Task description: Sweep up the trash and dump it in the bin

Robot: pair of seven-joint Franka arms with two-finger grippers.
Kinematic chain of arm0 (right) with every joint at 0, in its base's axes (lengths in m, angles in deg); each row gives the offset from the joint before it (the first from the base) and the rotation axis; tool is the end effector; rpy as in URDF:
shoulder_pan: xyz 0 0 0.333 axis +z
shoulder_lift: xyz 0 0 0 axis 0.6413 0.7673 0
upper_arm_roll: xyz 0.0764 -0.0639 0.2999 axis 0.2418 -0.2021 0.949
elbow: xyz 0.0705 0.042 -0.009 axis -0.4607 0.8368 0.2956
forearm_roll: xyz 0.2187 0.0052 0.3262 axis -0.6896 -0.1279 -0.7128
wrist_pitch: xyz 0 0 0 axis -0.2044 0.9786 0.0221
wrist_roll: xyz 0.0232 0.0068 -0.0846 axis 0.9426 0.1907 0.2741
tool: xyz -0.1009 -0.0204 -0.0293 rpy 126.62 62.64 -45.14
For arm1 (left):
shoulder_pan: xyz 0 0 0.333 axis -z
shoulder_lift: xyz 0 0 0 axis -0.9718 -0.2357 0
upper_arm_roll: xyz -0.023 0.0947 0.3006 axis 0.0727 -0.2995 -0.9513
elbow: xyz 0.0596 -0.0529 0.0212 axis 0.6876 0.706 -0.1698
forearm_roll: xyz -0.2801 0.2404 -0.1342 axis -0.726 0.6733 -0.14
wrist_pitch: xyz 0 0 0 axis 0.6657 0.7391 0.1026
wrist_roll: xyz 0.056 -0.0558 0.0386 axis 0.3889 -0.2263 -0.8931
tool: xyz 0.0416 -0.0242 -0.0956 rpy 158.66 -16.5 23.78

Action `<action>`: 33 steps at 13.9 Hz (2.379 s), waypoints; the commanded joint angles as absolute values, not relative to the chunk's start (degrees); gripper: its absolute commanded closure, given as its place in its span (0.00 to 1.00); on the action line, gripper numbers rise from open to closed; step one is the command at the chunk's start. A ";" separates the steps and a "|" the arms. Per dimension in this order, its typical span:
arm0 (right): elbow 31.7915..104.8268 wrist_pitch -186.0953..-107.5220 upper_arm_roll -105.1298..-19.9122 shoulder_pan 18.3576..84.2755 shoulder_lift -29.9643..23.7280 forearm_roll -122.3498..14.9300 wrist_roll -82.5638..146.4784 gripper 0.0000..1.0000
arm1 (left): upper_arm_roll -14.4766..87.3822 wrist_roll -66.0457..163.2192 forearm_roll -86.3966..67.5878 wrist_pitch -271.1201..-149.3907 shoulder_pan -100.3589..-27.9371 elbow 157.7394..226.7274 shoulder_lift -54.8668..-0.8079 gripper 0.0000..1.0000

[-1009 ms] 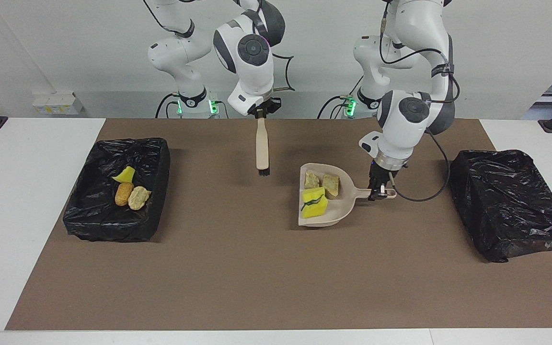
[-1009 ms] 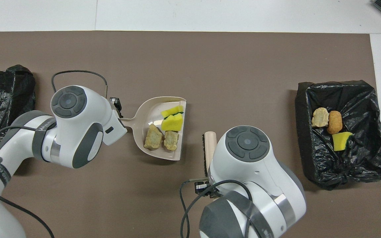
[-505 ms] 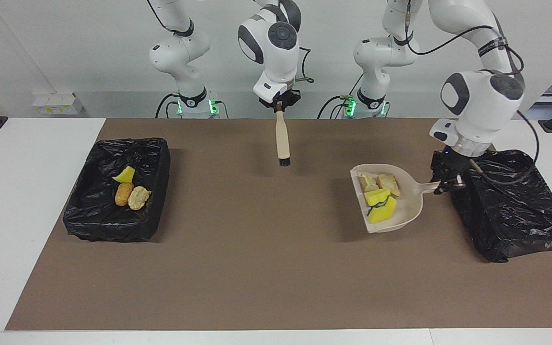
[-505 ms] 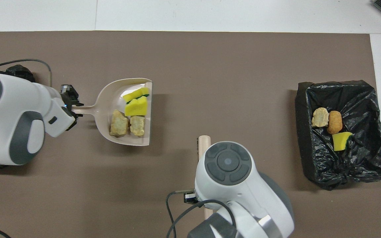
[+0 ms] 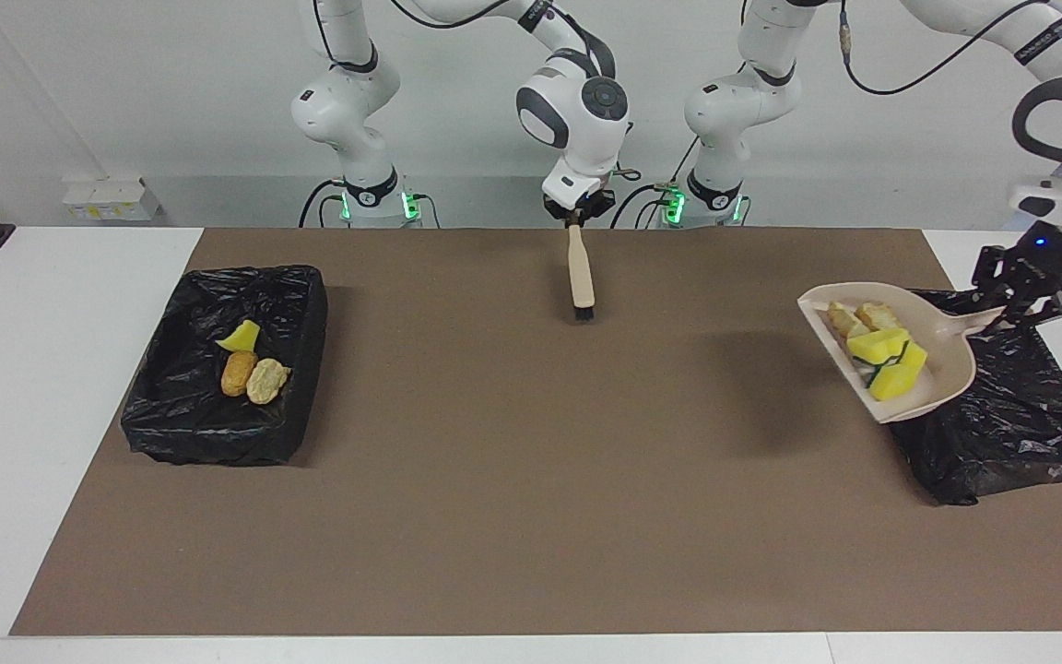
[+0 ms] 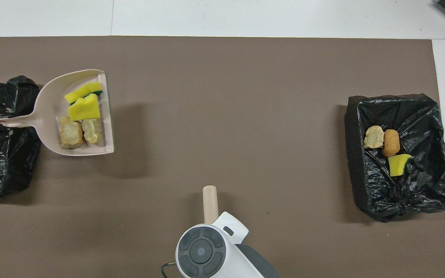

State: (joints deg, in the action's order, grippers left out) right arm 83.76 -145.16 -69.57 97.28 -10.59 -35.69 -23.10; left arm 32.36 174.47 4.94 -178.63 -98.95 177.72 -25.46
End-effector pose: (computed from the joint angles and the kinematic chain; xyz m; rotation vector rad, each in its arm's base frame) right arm 0.2835 0.4694 0.3506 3.0747 0.1078 -0.4136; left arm 0.5668 0.2316 0.5366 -2.3209 2.0931 -0.3097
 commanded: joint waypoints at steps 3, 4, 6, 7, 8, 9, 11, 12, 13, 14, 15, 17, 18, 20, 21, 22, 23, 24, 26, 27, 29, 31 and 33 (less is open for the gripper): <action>83.21 -144.97 -69.63 97.20 -10.02 -35.08 -25.00 1.00 | 33.34 185.37 4.48 -174.69 -105.98 164.51 -33.16 1.00; 82.69 -144.44 -69.72 97.02 -9.94 -34.64 -25.26 0.67 | 32.90 187.15 5.44 -176.18 -106.16 164.42 -33.24 1.00; 80.33 -141.46 -69.72 96.58 -9.15 -32.10 -24.73 0.00 | 32.72 189.00 7.72 -176.56 -107.38 162.07 -34.56 1.00; 78.74 -139.45 -69.81 95.89 -8.80 -31.82 -24.73 0.00 | 32.72 190.05 9.30 -176.98 -108.09 161.53 -34.74 1.00; 77.60 -138.29 -69.90 94.83 -8.79 -31.73 -24.73 0.00 | 32.64 191.46 11.75 -178.56 -108.35 161.35 -34.83 1.00; 76.63 -137.15 -70.07 93.69 -8.97 -31.56 -24.47 0.00 | 32.46 191.73 13.95 -182.31 -108.27 161.52 -35.18 1.00; 73.91 -134.43 -70.07 90.19 -9.58 -30.59 -22.90 0.00 | 32.46 191.91 18.87 -187.95 -108.18 161.70 -36.58 1.00; 72.67 -133.11 -70.16 87.82 -10.89 -30.59 -21.32 0.00 | 32.46 191.65 22.90 -189.54 -107.75 161.87 -36.76 1.00; 72.31 -132.31 -70.25 85.44 -12.55 -30.59 -20.09 0.00 | 32.46 191.04 26.25 -190.86 -107.31 162.05 -36.67 1.00; 72.14 -131.44 -70.34 83.07 -14.05 -30.59 -18.33 0.00 | 32.46 191.03 29.06 -191.66 -106.87 163.18 -36.59 1.00; 71.44 -130.21 -70.51 80.87 -15.11 -30.59 -15.88 0.00 | 32.55 190.86 32.14 -192.36 -106.43 164.06 -36.24 1.00; 67.24 -124.69 -70.60 76.30 -14.86 -29.89 -10.79 0.00 | 32.46 190.77 34.09 -192.54 -106.34 164.68 -35.97 1.00; 65.91 -123.44 -70.51 73.58 -14.86 -28.93 -7.80 0.00 | 32.46 190.59 36.54 -193.24 -106.25 165.38 -35.62 1.00; 64.15 -121.86 -70.60 68.04 -15.12 -28.48 -2.09 0.00 | 32.46 187.28 43.73 -197.36 -104.50 168.97 -33.61 1.00; 63.09 -120.63 -70.60 65.41 -15.03 -28.31 1.42 0.00 | 32.46 182.64 47.16 -197.81 -104.23 171.17 -32.03 1.00; 62.91 -119.92 -70.60 62.68 -15.03 -27.26 4.42 0.00 | 32.46 178.51 50.94 -197.82 -103.36 173.45 -30.54 1.00; 62.65 -118.43 -70.77 60.31 -15.73 -25.69 6.62 0.00 | 32.46 175.94 54.98 -197.99 -102.22 175.74 -28.96 1.00; 62.56 -117.72 -70.69 58.11 -16.34 -24.80 8.99 0.00 | 32.46 172.87 58.59 -198.00 -101.42 177.76 -27.72 1.00; 62.29 -117.54 -70.78 54.59 -17.14 -23.65 12.95 0.00 | 32.46 168.29 65.01 -197.82 -98.97 179.71 -26.22 1.00; 62.20 -117.54 -70.78 53.70 -17.14 -23.13 13.76 0.00 | 32.55 167.31 68.35 -197.82 -98.34 179.80 -26.04 1.00; 62.12 -117.89 -70.69 51.94 -17.14 -22.51 14.81 0.00 | 32.55 165.90 73.98 -197.82 -95.28 179.54 -25.86 1.00; 60.28 -118.24 -70.69 49.58 -16.88 -22.51 16.48 0.00 | 32.55 163.62 79.86 -197.82 -93.51 179.28 -25.60 1.00; 58.61 -118.24 -70.69 45.89 -16.88 -21.20 19.72 0.00 | 32.98 163.52 82.53 -198.34 -92.80 178.40 -25.60 1.00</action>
State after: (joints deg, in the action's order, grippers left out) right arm 60.67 -118.69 -71.46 49.87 -16.86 -22.96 15.59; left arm 33.52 164.69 79.69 -196.58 -93.66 177.16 -27.27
